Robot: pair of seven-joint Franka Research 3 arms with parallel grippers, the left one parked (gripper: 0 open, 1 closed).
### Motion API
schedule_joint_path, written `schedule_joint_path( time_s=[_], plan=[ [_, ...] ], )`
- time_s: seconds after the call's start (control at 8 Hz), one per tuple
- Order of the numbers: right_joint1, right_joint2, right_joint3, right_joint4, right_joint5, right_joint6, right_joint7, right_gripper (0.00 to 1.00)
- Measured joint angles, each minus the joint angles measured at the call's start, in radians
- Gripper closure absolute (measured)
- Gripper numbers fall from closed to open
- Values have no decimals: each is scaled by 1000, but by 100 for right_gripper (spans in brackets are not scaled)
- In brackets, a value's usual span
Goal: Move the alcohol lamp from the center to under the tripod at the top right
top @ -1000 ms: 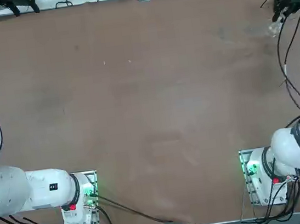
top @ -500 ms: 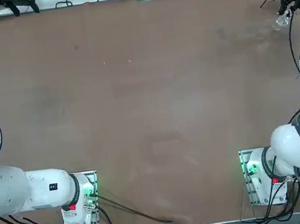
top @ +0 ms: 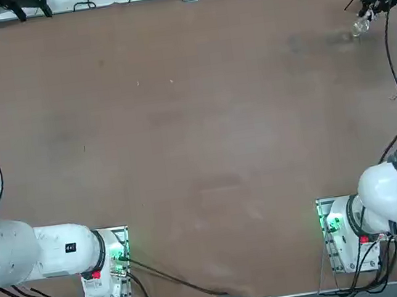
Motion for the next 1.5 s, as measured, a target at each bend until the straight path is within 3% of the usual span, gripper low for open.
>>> schedule_joint_path(
  time_s=[0.75,0.88,1.0,1.25,1.38,1.5],
  plan=[
    [4,61,8,49,1,14,25,70],
    [6,63,9,50,1,13,25,59],
    [11,63,9,51,-1,13,25,57],
    [33,58,11,61,-5,-16,25,26],
    [52,42,12,72,-6,-83,25,6],
    [76,7,13,78,-7,-171,27,0]
  ],
)
